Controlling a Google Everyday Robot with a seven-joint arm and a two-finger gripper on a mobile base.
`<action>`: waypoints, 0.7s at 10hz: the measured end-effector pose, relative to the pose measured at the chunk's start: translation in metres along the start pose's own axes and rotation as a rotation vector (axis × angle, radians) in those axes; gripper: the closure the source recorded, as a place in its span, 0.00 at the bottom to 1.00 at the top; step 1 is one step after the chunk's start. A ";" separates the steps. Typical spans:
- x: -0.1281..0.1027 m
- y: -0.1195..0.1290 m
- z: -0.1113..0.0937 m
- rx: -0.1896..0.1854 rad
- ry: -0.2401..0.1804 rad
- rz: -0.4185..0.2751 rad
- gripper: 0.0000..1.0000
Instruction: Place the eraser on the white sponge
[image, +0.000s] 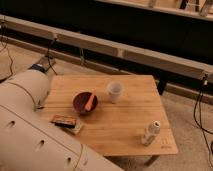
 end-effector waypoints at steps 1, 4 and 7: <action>-0.001 0.002 0.003 -0.007 -0.001 -0.001 1.00; -0.002 0.005 0.008 -0.014 0.014 -0.013 1.00; 0.006 0.006 0.013 -0.017 0.047 -0.009 1.00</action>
